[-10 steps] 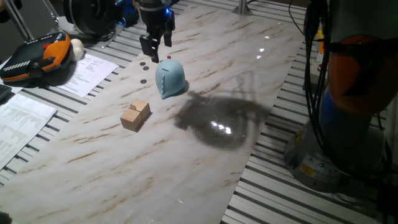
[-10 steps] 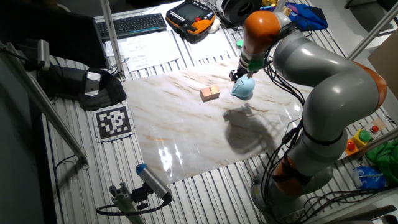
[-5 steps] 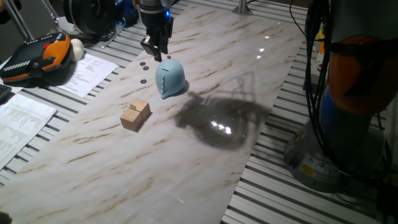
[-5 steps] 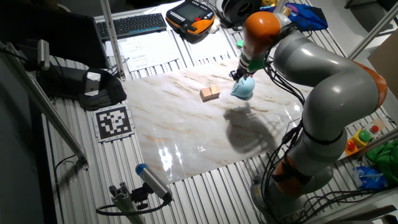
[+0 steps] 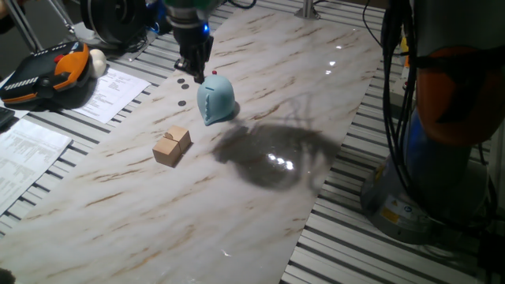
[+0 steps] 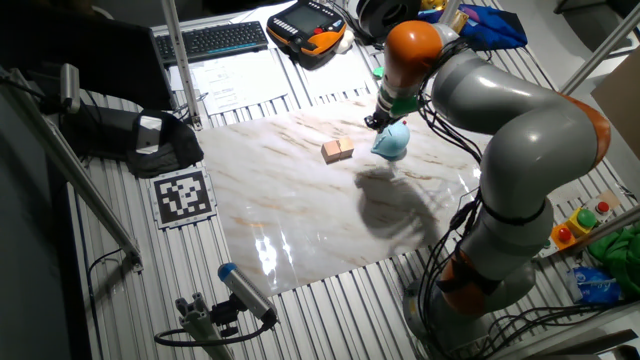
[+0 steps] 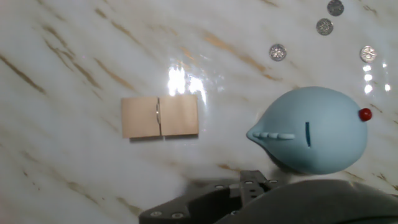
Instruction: Drop coins into a piggy bank
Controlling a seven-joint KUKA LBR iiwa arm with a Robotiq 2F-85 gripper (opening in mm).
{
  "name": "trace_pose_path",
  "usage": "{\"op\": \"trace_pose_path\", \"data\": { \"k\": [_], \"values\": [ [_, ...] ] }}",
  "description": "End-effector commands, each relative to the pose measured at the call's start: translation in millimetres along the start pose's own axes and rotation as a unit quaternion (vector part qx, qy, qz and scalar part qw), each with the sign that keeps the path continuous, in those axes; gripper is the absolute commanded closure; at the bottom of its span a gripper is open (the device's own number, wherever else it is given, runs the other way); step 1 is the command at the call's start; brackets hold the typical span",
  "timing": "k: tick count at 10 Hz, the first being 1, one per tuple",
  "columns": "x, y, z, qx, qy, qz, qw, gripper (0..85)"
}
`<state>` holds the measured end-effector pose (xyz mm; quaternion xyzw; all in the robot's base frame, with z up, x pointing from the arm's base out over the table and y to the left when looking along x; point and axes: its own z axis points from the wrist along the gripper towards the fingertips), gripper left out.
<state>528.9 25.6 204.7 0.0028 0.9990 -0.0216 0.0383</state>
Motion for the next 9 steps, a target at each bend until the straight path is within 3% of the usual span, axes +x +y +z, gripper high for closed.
{"op": "trace_pose_path", "data": {
  "k": [1, 3, 7, 9],
  "values": [
    [0.6, 5.1, 3.7, 0.000, -0.001, 0.003, 1.0000, 85.0],
    [0.9, 14.6, 10.8, -0.007, -0.001, 0.004, 1.0000, 85.0],
    [-1.1, 22.8, 21.2, -0.005, 0.000, -0.002, 1.0000, 85.0],
    [-2.7, 32.5, 35.9, -0.010, 0.004, -0.001, 0.9999, 85.0]
  ]
}}
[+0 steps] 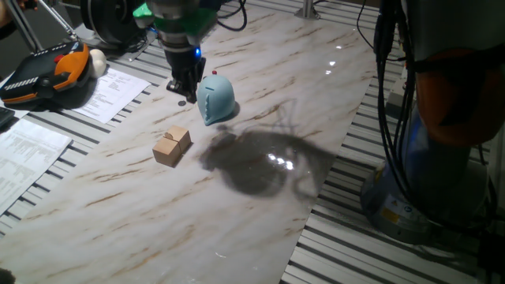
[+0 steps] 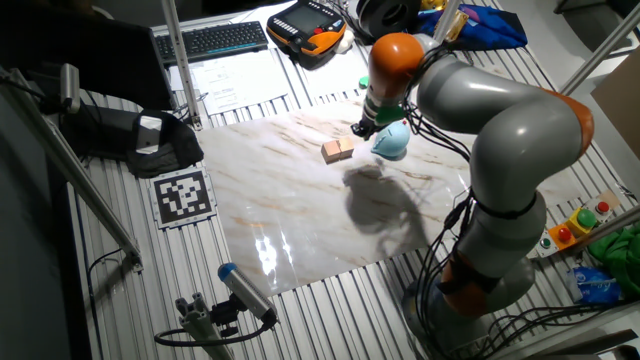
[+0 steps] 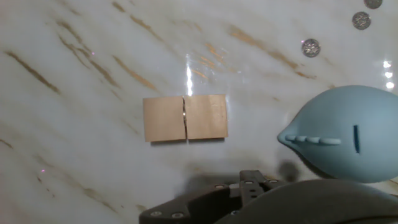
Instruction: Drop coins into a piggy bank
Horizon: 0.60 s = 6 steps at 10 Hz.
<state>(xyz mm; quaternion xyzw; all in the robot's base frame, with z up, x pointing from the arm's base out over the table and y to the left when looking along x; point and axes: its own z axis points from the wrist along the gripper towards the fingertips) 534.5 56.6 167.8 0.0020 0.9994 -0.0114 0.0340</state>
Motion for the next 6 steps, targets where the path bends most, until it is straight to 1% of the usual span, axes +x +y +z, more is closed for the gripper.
{"op": "trace_pose_path", "data": {
  "k": [1, 3, 6],
  "values": [
    [0.4, 5.5, 7.5, -0.001, -0.001, 0.002, 1.0000, 85.0],
    [0.7, 15.6, 22.6, -0.003, -0.008, 0.006, 0.9999, 85.0],
    [1.3, 22.1, 31.8, -0.011, -0.012, 0.008, 0.9998, 85.0]
  ]
}}
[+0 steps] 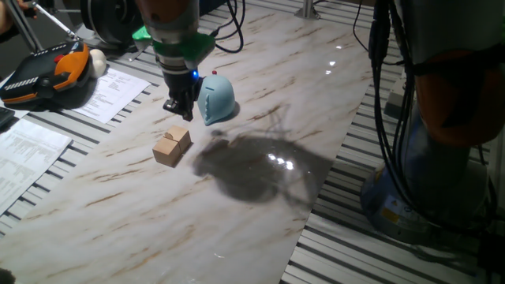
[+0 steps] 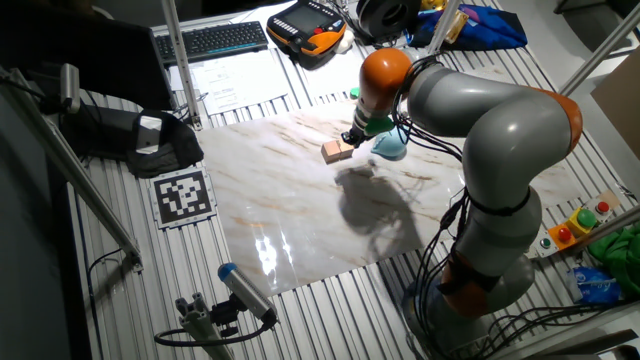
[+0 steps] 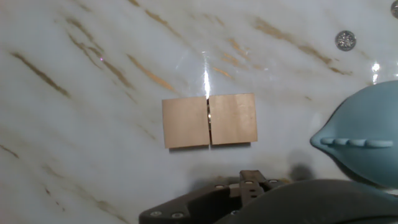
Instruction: Drop coins into a piggy bank
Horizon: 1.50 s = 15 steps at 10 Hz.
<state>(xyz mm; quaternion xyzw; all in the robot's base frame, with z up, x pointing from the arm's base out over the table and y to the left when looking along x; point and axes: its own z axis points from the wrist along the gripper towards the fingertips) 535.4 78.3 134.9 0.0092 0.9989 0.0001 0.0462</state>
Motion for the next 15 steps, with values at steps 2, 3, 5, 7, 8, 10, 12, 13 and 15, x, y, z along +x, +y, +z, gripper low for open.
{"op": "trace_pose_path", "data": {
  "k": [2, 3, 5, 7, 8, 10, 12, 13, 15],
  "values": [
    [1.5, 4.0, 6.4, -0.007, -0.002, 0.001, 1.0000, 85.0],
    [1.7, 5.4, 9.8, -0.009, -0.004, 0.002, 0.9999, 85.0],
    [-1.9, 5.7, 15.7, -0.011, -0.007, 0.002, 0.9999, 85.0],
    [-5.1, 5.1, 20.0, -0.008, -0.011, 0.000, 0.9999, 85.0],
    [-4.6, 5.6, 19.8, -0.004, -0.012, 0.000, 0.9999, 85.0],
    [-3.9, 5.8, 18.2, 0.002, -0.014, 0.002, 0.9999, 85.0],
    [-4.5, 4.0, 13.2, 0.009, -0.015, 0.002, 0.9998, 85.0],
    [-3.9, 3.9, 11.2, 0.010, -0.019, 0.005, 0.9998, 85.0],
    [0.3, 6.3, 8.8, 0.007, -0.024, 0.009, 0.9996, 85.0]
  ]
}}
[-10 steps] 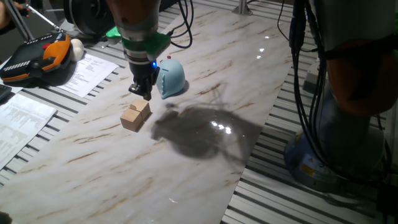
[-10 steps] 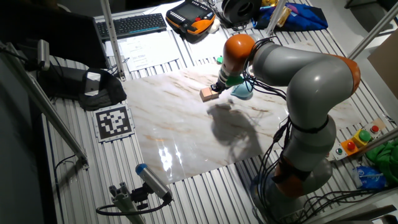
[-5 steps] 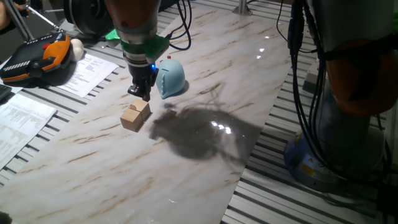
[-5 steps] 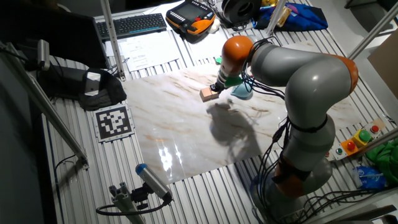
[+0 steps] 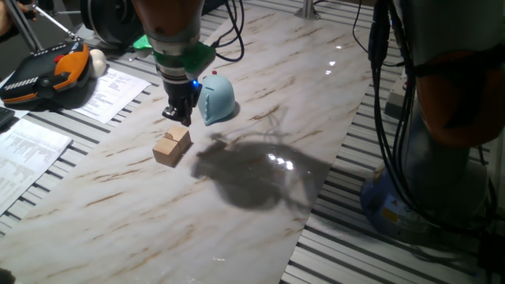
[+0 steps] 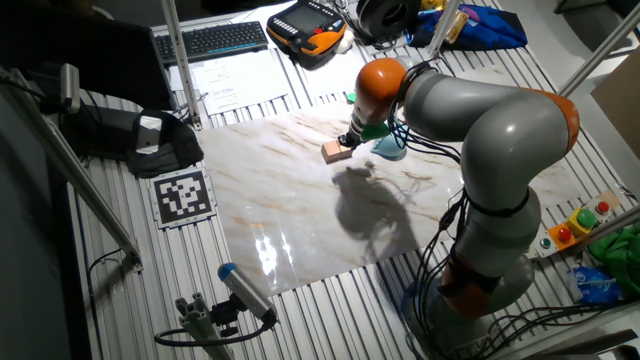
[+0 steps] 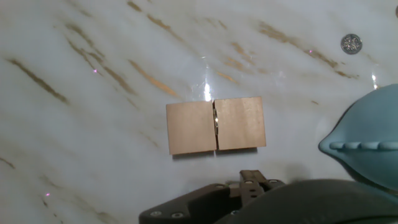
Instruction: Drop coins into a piggy bank
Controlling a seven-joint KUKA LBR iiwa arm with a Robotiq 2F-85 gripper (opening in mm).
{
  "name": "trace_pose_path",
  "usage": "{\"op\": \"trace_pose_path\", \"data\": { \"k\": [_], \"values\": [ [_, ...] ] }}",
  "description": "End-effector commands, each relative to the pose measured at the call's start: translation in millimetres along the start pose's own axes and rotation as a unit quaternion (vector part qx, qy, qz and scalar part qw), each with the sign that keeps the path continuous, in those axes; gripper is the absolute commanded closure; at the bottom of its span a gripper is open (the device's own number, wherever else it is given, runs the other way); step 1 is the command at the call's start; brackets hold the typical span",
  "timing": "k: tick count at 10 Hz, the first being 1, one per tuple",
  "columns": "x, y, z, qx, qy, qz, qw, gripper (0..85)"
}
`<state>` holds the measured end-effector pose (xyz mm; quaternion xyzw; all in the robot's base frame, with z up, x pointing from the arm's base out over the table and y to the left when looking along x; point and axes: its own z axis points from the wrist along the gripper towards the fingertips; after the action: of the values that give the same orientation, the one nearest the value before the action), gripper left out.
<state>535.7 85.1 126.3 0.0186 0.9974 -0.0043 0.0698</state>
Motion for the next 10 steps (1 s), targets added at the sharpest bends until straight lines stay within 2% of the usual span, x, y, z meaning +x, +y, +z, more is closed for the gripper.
{"op": "trace_pose_path", "data": {
  "k": [1, 2, 5, 6, 8, 10],
  "values": [
    [-0.2, -0.6, -0.5, -0.005, 0.001, 0.001, 1.0000, 85.0],
    [-0.2, -0.7, -0.9, -0.007, 0.003, 0.001, 1.0000, 85.0],
    [-1.7, -2.4, -2.9, 0.000, 0.004, -0.006, 1.0000, 85.0],
    [-1.7, -2.4, -2.9, 0.004, 0.006, -0.009, 0.9999, 85.0],
    [-1.7, -2.4, -2.9, 0.027, 0.006, -0.017, 0.9995, 85.0],
    [-1.7, -2.4, -2.9, 0.029, 0.020, -0.031, 0.9989, 85.0]
  ]
}}
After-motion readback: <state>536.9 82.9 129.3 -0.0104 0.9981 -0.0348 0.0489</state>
